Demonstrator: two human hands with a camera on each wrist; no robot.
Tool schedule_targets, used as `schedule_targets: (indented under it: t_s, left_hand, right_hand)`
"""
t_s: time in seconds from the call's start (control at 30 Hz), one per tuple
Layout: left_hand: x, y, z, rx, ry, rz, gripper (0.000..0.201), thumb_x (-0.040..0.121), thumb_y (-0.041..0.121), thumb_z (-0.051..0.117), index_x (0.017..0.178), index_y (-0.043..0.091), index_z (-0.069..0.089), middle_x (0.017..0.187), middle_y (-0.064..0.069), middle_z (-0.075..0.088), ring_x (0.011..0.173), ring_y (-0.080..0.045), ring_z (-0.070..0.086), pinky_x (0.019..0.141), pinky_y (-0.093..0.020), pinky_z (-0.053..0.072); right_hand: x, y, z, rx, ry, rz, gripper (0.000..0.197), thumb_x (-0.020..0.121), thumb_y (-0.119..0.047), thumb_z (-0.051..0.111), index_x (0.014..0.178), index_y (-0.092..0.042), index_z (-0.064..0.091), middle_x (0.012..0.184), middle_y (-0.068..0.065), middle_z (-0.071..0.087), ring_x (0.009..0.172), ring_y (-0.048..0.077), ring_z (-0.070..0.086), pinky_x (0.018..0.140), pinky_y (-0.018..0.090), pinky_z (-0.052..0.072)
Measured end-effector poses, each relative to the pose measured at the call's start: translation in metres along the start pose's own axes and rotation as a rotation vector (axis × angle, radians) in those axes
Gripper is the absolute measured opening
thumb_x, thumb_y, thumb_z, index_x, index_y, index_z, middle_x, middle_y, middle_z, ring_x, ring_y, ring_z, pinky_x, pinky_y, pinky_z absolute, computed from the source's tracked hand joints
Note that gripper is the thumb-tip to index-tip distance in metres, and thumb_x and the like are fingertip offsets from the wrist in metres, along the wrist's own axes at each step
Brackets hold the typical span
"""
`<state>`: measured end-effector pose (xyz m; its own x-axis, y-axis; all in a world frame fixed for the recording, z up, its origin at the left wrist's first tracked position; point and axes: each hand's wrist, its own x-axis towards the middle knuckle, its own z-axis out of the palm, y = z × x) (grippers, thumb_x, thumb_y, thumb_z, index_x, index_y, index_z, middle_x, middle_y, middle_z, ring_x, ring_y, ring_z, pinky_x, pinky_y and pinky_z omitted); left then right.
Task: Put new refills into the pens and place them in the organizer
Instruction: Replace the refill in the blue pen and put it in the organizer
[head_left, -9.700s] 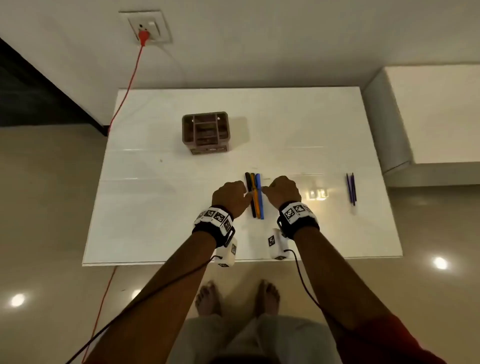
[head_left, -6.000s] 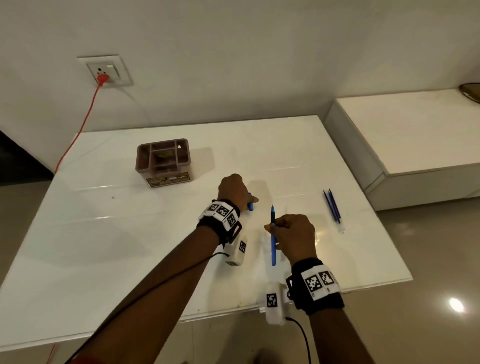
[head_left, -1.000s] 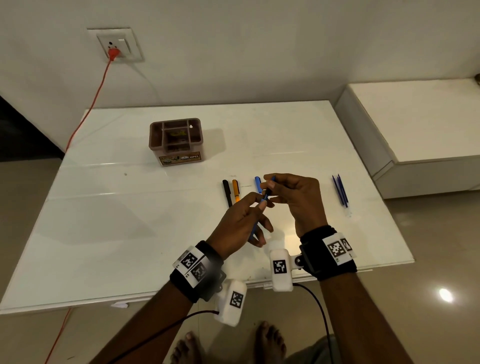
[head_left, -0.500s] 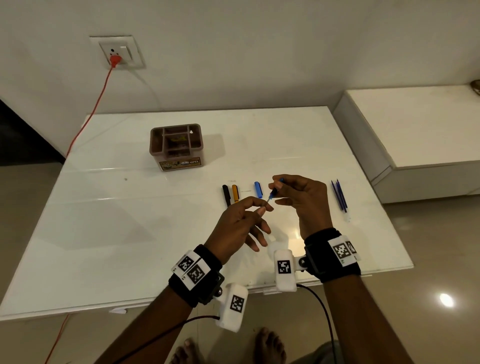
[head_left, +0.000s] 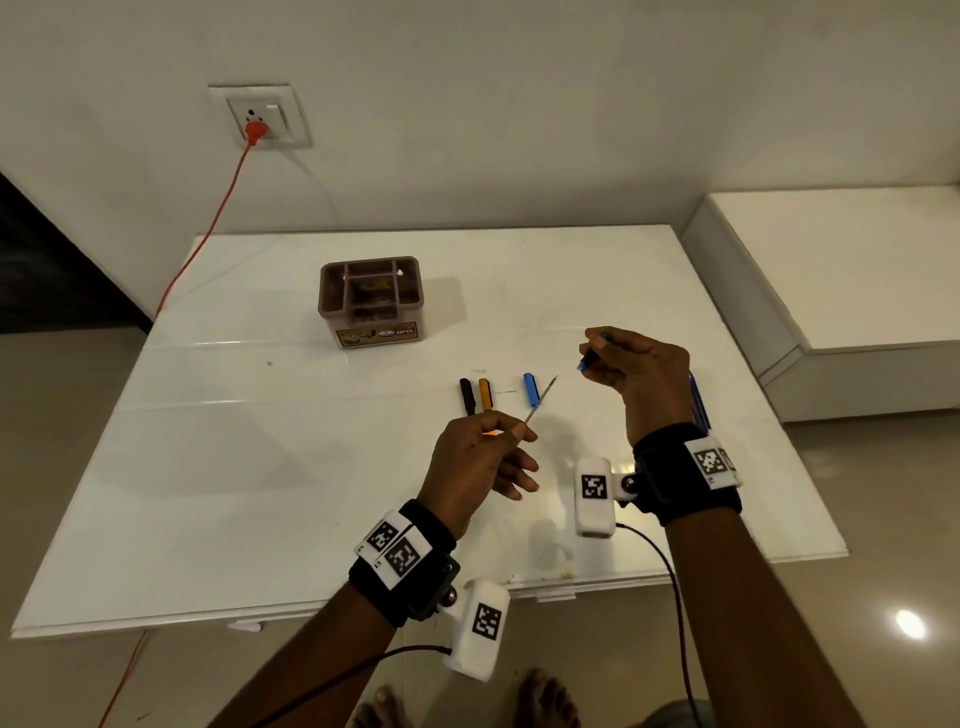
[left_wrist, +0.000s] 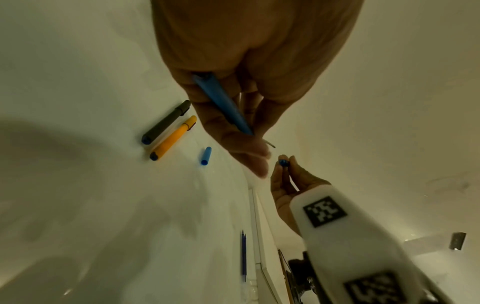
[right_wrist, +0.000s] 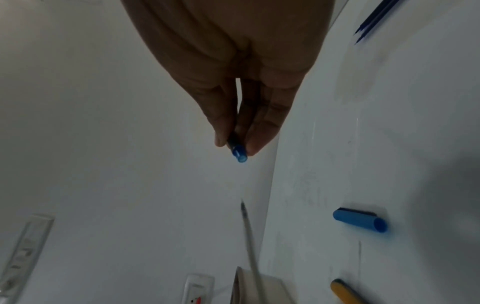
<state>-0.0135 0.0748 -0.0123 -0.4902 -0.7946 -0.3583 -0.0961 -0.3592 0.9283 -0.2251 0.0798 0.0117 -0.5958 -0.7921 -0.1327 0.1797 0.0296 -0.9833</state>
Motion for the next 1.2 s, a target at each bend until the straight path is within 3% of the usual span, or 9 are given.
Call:
schedule_targets:
  t_s: [0.2,0.3,0.37,0.57,0.7,0.83,0.97,1.1,1.2]
  left_hand:
    - [0.005,-0.004,-0.007,-0.044,0.074,0.007,0.024,0.104,0.019,0.055,0.105,0.002,0.071,0.077,-0.02,0.072,0.06,-0.028,0.072,0.052,-0.028,0.057]
    - [0.007,-0.004,-0.008,-0.051,0.096,0.009,0.024,0.104,0.021,0.055,0.104,0.005,0.072,0.076,-0.018,0.073,0.061,-0.027,0.072,0.053,-0.029,0.058]
    - [0.008,-0.003,-0.008,-0.053,0.107,0.014,0.023,0.104,0.022,0.055,0.104,0.007,0.073,0.076,-0.016,0.073,0.063,-0.027,0.073,0.056,-0.03,0.058]
    - [0.007,-0.006,-0.01,-0.061,0.106,0.007,0.023,0.104,0.024,0.055,0.104,0.009,0.073,0.081,-0.015,0.076,0.068,-0.027,0.074,0.056,-0.029,0.058]
    - [0.005,-0.006,-0.008,-0.062,0.091,0.003,0.023,0.104,0.023,0.054,0.103,0.011,0.074,0.083,-0.014,0.076,0.065,-0.023,0.073,0.053,-0.026,0.054]
    - [0.002,-0.001,-0.001,-0.08,0.078,0.011,0.022,0.104,0.02,0.054,0.103,0.009,0.074,0.08,-0.013,0.075,0.056,-0.019,0.061,0.048,-0.023,0.042]
    - [-0.005,-0.002,0.009,-0.119,0.046,0.016,0.024,0.103,0.022,0.056,0.109,0.005,0.072,0.08,-0.016,0.074,0.055,-0.018,0.057,0.049,-0.024,0.039]
    - [-0.006,-0.008,0.015,-0.12,0.038,0.03,0.022,0.103,0.022,0.058,0.111,0.008,0.073,0.081,-0.015,0.075,0.058,-0.019,0.06,0.052,-0.026,0.043]
    - [-0.001,-0.009,0.021,-0.114,0.028,0.053,0.022,0.102,0.018,0.059,0.116,0.009,0.074,0.081,-0.014,0.075,0.06,-0.018,0.061,0.053,-0.026,0.045]
  right_hand:
    - [0.048,0.034,0.014,-0.487,-0.044,0.162,0.017,0.079,-0.003,0.084,0.094,0.004,0.078,0.077,0.016,0.072,0.06,0.023,0.066,0.056,0.024,0.06]
    - [0.064,0.06,0.021,-0.759,-0.108,0.192,0.019,0.073,-0.009,0.09,0.082,0.002,0.078,0.076,0.019,0.075,0.067,0.031,0.073,0.072,0.038,0.065]
    - [0.073,0.072,0.022,-0.857,-0.088,0.168,0.021,0.07,-0.011,0.093,0.072,0.0,0.075,0.074,0.018,0.076,0.074,0.034,0.076,0.076,0.046,0.065]
    - [0.069,0.064,0.023,-0.977,-0.082,0.133,0.035,0.067,-0.029,0.096,0.073,-0.004,0.072,0.079,0.013,0.075,0.077,0.032,0.074,0.077,0.044,0.064]
    - [0.048,0.042,0.015,-0.814,-0.009,0.077,0.027,0.078,-0.022,0.088,0.076,0.0,0.072,0.079,0.016,0.076,0.07,0.03,0.072,0.074,0.044,0.064]
    - [-0.023,0.01,0.014,-0.401,-0.099,0.146,0.031,0.093,-0.029,0.073,0.089,0.001,0.077,0.083,0.018,0.077,0.061,0.019,0.067,0.054,0.027,0.055]
    - [-0.068,0.011,0.016,-0.318,-0.168,0.145,0.016,0.089,-0.019,0.077,0.091,-0.004,0.079,0.084,0.015,0.078,0.066,0.015,0.069,0.058,0.025,0.054]
    - [-0.075,0.017,0.017,-0.255,-0.124,0.175,0.008,0.085,-0.004,0.073,0.09,-0.002,0.08,0.087,0.021,0.076,0.071,0.018,0.068,0.061,0.026,0.054]
    - [-0.064,0.012,0.013,-0.207,-0.051,0.205,0.01,0.089,-0.003,0.067,0.091,-0.001,0.077,0.087,0.016,0.078,0.075,0.021,0.071,0.063,0.028,0.055]
